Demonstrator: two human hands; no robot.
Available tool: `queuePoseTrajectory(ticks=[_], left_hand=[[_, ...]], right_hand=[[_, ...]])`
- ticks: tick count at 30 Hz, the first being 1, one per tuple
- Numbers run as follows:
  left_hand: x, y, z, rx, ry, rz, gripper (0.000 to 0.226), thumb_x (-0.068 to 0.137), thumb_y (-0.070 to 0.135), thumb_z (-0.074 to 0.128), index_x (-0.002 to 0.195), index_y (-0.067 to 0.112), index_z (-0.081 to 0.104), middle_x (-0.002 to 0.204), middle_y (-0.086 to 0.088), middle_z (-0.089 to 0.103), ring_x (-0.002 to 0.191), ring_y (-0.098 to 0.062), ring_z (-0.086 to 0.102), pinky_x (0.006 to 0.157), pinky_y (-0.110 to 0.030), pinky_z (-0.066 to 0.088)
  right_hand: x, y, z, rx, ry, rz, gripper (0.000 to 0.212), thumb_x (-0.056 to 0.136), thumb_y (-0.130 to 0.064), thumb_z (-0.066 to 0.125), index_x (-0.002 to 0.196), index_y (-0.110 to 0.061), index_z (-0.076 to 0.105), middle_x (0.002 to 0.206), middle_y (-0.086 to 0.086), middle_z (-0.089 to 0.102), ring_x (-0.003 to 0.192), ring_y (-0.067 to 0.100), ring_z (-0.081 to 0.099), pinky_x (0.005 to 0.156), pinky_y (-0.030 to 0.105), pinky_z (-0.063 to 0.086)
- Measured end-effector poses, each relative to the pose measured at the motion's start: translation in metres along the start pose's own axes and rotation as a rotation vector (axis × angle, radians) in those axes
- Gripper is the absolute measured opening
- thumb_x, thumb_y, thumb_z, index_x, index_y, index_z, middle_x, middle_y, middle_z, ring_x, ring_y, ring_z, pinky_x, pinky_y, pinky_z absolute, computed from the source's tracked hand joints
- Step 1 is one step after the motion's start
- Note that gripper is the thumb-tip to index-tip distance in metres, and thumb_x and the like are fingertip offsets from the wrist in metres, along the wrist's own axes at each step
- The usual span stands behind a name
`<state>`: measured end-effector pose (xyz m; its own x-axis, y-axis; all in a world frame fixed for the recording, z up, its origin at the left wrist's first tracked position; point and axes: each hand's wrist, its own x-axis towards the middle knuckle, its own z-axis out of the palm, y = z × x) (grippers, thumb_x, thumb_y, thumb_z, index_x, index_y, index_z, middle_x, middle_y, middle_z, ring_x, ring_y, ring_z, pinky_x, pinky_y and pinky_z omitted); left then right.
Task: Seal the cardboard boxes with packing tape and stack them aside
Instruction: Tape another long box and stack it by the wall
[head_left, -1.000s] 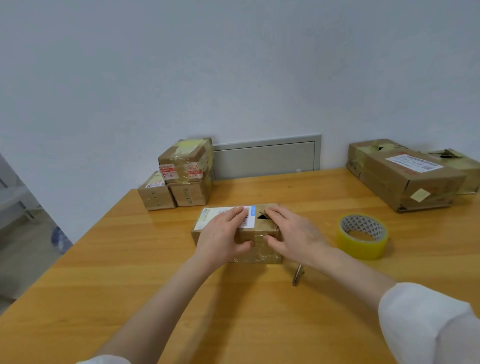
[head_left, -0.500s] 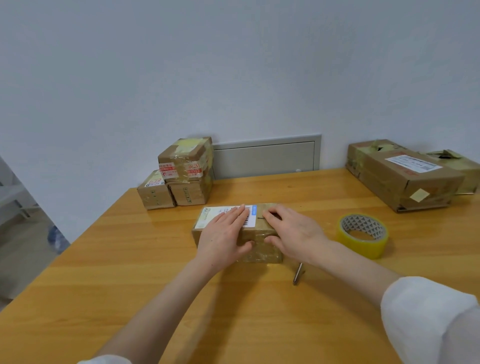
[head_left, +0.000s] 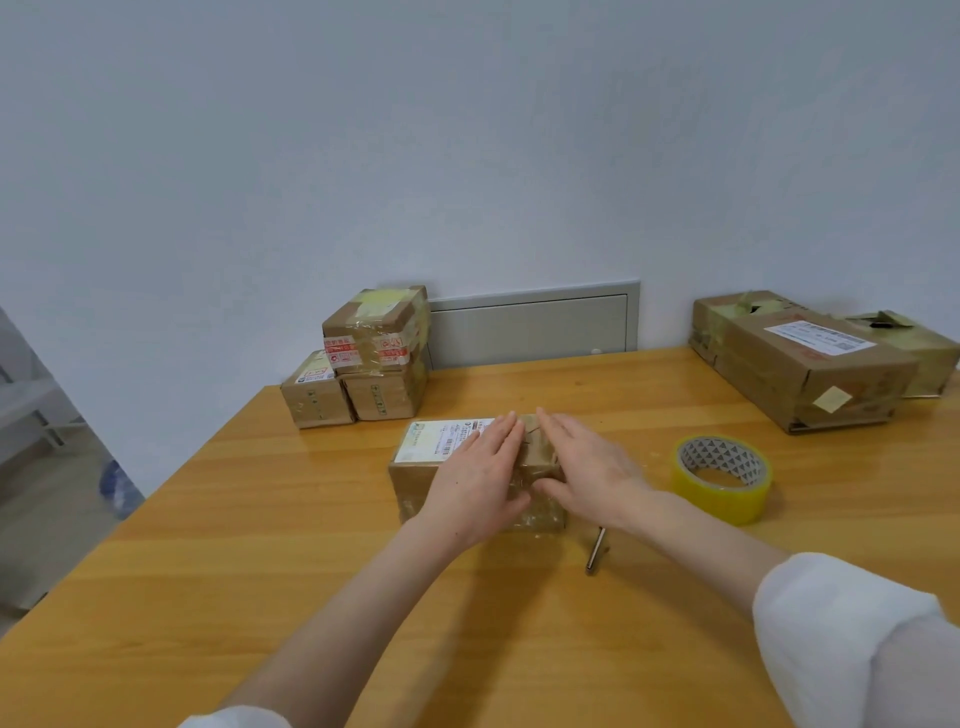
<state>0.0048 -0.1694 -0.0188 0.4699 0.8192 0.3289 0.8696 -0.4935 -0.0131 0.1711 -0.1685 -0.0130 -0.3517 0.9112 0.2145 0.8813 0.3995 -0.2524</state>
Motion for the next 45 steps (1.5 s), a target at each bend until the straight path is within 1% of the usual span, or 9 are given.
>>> queuePoseTrajectory(ticks=[4,12,22,27,30,33,37,42,45], left_hand=[[-0.003,-0.001,0.002,0.039,-0.035,-0.006,0.081,0.093,0.050,0.047,0.154,0.016,0.004,0.162,0.000,0.003,0.147,-0.015,0.007,0.118,-0.028,0.006],[0.002,0.002,0.009,0.098,-0.050,-0.013,0.079,0.093,0.050,0.046,0.154,0.022,0.005,0.161,0.002,0.007,0.148,-0.015,0.007,0.119,-0.032,0.005],[0.002,0.001,0.006,0.075,-0.077,-0.025,0.080,0.093,0.048,0.046,0.154,0.021,0.003,0.161,0.001,0.006,0.148,-0.016,0.007,0.119,-0.031,0.005],[0.003,0.002,0.004,0.059,-0.094,-0.032,0.078,0.093,0.049,0.048,0.154,0.022,0.007,0.161,0.003,0.009,0.148,-0.015,0.009,0.118,-0.031,0.007],[0.002,0.001,-0.003,-0.106,-0.122,-0.071,0.086,0.089,0.041,0.056,0.154,0.019,0.004,0.160,0.000,0.017,0.144,-0.018,0.022,0.115,-0.032,0.022],[0.000,-0.004,-0.013,-0.250,-0.070,-0.167,0.090,0.086,0.025,0.058,0.154,0.022,0.000,0.160,0.003,0.013,0.138,-0.019,0.035,0.101,-0.033,0.040],[0.003,-0.010,-0.020,-0.223,-0.053,-0.166,0.089,0.084,0.025,0.059,0.154,0.024,0.004,0.161,0.007,0.009,0.140,-0.019,0.030,0.107,-0.035,0.038],[0.025,-0.021,-0.033,-0.133,-0.238,-0.161,0.099,0.082,0.038,0.063,0.153,0.026,-0.005,0.162,0.000,0.000,0.146,-0.022,0.012,0.118,-0.043,0.016],[0.037,-0.030,-0.038,-0.106,-0.437,-0.195,0.105,0.081,0.039,0.066,0.151,0.031,-0.013,0.161,-0.001,-0.004,0.148,-0.023,0.005,0.119,-0.048,0.009]], right_hand=[[-0.002,0.001,0.005,0.006,-0.053,0.038,0.094,0.088,-0.050,0.059,0.154,-0.015,0.001,0.161,-0.004,-0.002,0.148,0.015,0.003,0.116,0.033,0.021],[-0.002,-0.003,0.005,-0.087,-0.045,0.035,0.078,0.094,-0.049,0.050,0.153,-0.019,0.008,0.161,0.000,0.004,0.146,0.020,0.014,0.108,0.035,0.034],[-0.001,-0.001,0.006,-0.053,-0.075,0.045,0.076,0.095,-0.047,0.049,0.153,-0.020,0.008,0.161,-0.002,0.003,0.144,0.022,0.021,0.106,0.036,0.036],[0.002,0.002,0.009,-0.051,-0.078,0.047,0.075,0.093,-0.047,0.052,0.152,-0.020,0.013,0.160,-0.004,0.007,0.137,0.026,0.035,0.104,0.037,0.039],[0.002,0.010,0.001,0.139,-0.136,0.044,0.086,0.087,-0.045,0.061,0.154,-0.023,0.011,0.161,-0.007,0.002,0.143,0.020,0.024,0.112,0.037,0.031],[-0.007,0.022,-0.011,0.323,0.032,0.046,0.081,0.087,-0.043,0.062,0.153,-0.024,0.018,0.160,-0.006,0.014,0.144,0.015,0.020,0.115,0.040,0.026],[-0.025,0.048,-0.026,0.044,0.202,0.276,0.070,0.087,-0.055,0.056,0.145,-0.024,0.030,0.147,-0.002,0.036,0.127,0.020,0.043,0.090,0.036,0.045],[-0.046,0.084,-0.033,-0.229,-0.058,0.543,0.083,0.076,-0.066,0.063,0.136,-0.015,0.039,0.138,0.007,0.044,0.126,0.027,0.041,0.096,0.039,0.044],[-0.057,0.090,-0.030,-0.328,-0.152,0.573,0.055,0.082,-0.062,0.060,0.117,-0.021,0.051,0.128,0.002,0.055,0.120,0.023,0.047,0.090,0.035,0.040]])
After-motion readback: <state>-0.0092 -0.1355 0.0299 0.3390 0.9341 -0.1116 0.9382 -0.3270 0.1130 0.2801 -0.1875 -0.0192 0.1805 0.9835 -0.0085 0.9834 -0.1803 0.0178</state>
